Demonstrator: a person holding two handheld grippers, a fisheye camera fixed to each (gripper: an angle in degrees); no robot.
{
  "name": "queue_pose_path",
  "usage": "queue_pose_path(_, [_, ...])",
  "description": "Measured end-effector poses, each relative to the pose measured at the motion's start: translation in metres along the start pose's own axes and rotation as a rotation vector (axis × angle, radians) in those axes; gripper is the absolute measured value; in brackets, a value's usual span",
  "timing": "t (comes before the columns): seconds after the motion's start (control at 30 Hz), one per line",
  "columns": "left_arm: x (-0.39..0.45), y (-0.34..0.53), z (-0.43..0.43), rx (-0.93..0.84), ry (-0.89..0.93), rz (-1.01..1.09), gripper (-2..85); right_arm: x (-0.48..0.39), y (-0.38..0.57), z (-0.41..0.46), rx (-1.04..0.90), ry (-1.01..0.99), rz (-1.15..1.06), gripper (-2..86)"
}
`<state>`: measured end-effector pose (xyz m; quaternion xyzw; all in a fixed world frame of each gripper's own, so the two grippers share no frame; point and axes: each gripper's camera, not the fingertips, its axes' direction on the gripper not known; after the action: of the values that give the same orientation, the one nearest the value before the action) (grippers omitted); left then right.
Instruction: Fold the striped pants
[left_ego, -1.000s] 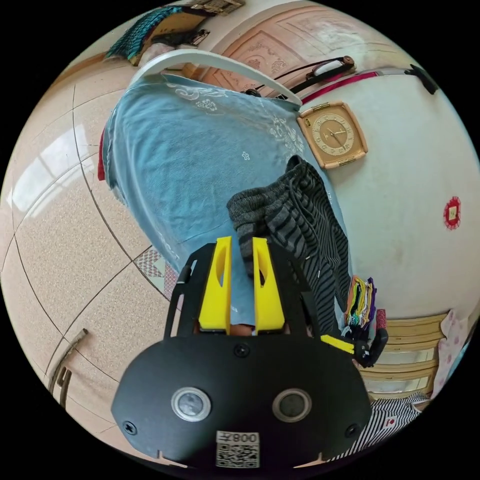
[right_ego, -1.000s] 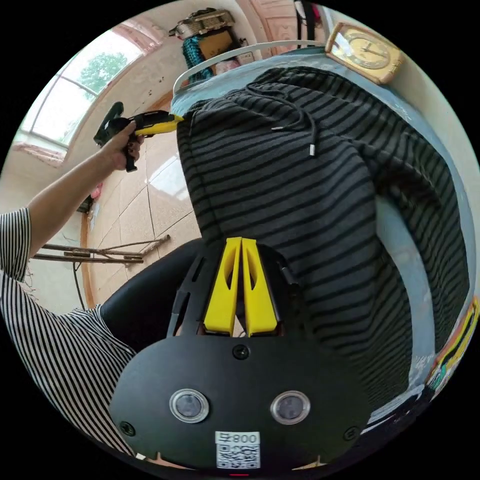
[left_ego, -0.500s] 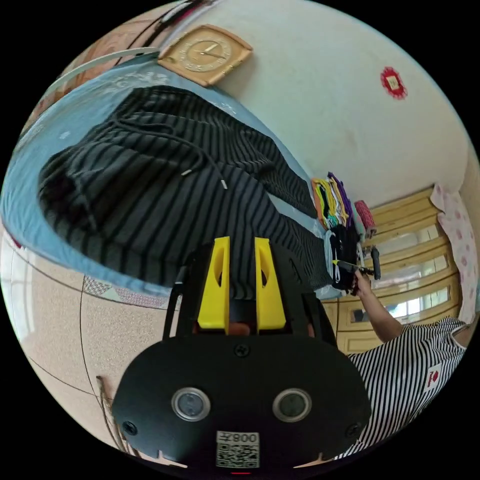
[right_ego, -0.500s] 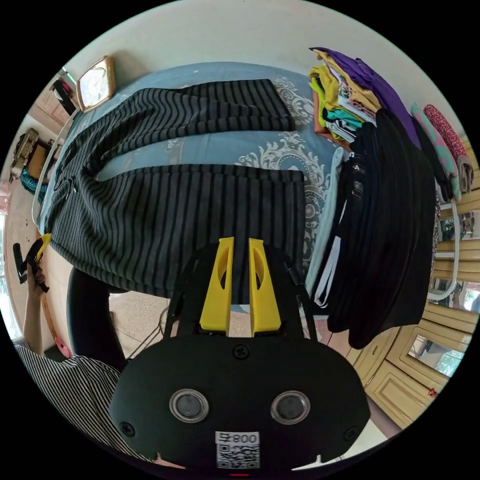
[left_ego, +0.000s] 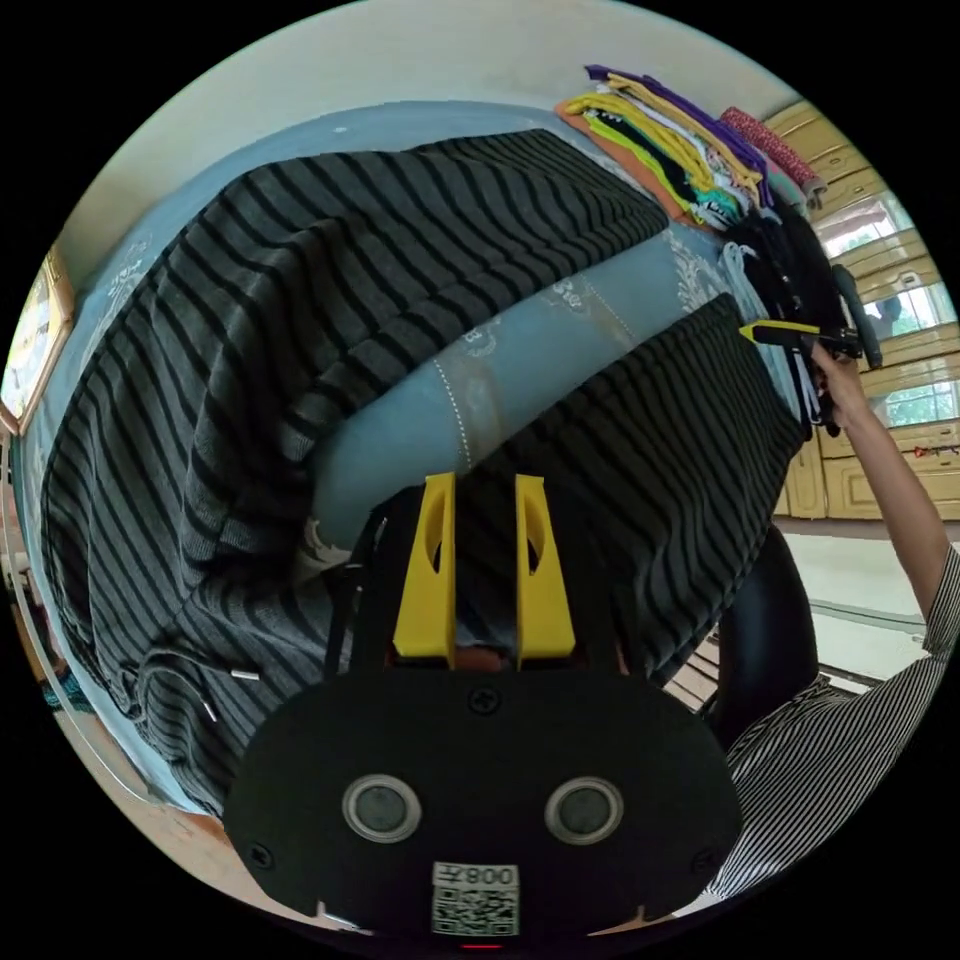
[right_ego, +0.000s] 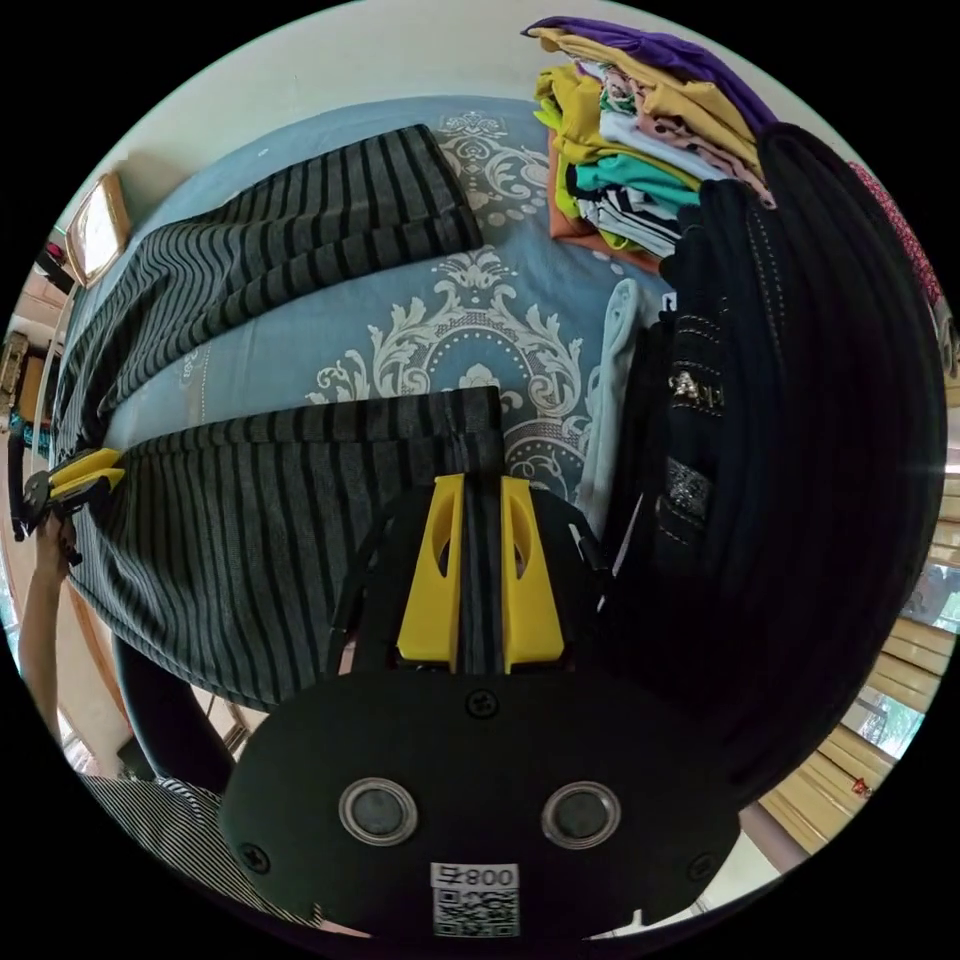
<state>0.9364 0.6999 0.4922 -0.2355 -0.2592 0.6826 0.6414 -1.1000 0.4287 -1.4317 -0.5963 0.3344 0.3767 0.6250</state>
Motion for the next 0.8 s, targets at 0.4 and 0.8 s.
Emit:
queue_pose_path(0.4, [0.043, -0.084, 0.001, 0.143, -0.001, 0.039, 4.3, 0.015, 0.031, -0.060, 0.071, -0.009, -0.058, 0.4])
queue_pose_path(0.8, [0.004, -0.123, -0.006, 0.185, -0.167, -0.018, 10.5, -0.023, -0.010, -0.092, 0.234, -0.027, -0.127, 3.9])
